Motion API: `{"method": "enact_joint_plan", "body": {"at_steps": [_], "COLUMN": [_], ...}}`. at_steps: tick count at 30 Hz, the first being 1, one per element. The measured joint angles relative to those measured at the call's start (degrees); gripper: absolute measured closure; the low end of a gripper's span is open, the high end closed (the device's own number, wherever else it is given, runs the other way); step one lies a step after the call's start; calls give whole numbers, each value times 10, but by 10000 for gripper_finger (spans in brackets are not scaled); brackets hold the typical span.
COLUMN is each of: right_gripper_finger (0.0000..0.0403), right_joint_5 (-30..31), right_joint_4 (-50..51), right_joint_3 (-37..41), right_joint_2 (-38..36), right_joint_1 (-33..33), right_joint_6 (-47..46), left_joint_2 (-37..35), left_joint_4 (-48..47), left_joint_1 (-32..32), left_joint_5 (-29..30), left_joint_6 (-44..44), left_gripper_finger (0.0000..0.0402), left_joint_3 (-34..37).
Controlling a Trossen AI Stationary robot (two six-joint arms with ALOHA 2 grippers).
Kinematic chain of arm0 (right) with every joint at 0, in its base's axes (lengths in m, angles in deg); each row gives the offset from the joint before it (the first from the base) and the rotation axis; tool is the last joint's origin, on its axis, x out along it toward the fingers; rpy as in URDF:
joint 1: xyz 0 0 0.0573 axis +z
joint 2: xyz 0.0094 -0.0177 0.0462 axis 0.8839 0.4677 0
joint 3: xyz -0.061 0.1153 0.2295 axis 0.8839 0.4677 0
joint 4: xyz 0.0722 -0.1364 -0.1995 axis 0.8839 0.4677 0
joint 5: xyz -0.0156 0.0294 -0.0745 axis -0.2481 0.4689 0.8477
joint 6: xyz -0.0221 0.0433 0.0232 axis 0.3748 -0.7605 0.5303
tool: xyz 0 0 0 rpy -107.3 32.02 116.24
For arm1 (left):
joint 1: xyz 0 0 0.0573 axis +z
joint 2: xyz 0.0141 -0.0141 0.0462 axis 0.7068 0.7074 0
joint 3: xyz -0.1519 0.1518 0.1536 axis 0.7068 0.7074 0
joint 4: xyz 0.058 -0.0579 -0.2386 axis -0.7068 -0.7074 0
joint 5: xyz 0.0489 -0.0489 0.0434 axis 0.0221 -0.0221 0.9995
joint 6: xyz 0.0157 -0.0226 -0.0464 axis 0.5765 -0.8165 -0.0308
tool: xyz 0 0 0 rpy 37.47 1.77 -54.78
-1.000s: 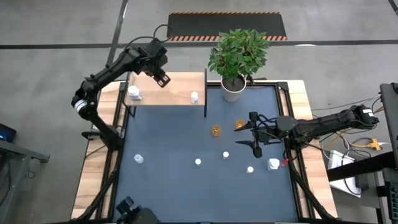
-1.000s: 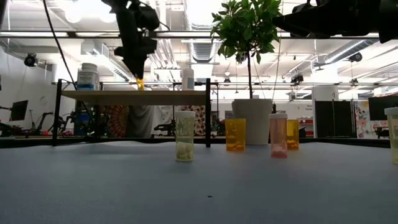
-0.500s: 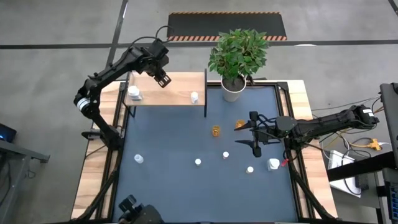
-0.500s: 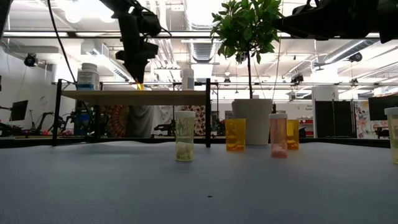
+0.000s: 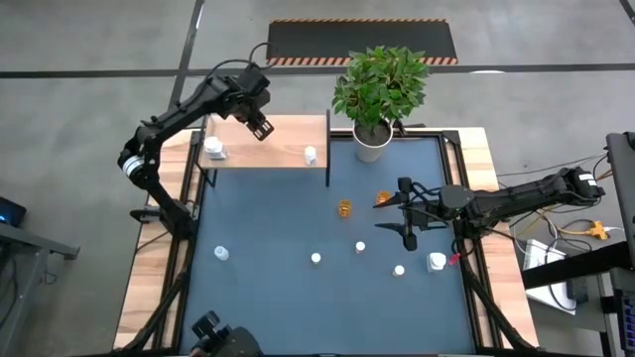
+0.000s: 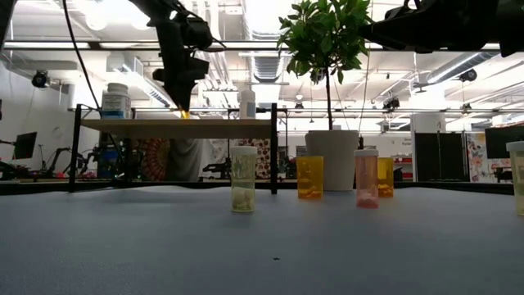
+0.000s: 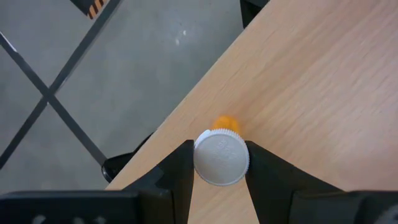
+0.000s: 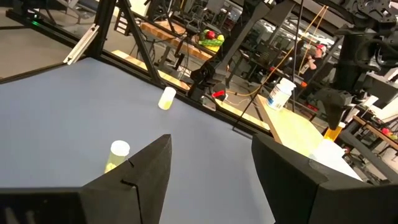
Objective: Pick and place medicine bottles onto shelf by color
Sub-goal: Put the small orange pill bottle on the shelf, then put the transparent pill bottle on the shelf
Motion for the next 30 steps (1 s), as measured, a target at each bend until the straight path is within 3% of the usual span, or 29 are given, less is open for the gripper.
{"method": "enact_joint_plan", "body": {"at_steps": [14, 30], "right_gripper_finger": [188, 188], "right_joint_5": [0, 0], "right_joint_4": [1, 1], "right_joint_3": [0, 0], "right_joint_2": [0, 0], "right_joint_1": [0, 0], "right_joint_6": [0, -1], "left_joint_2": [0, -2], "left_joint_4": [-1, -10], "left_joint_1": [0, 0], "left_joint_5": [-1, -2], "left_joint_6": [-10, -11], "left_gripper_finger": [285, 220], "left_joint_3": [3, -5]}}
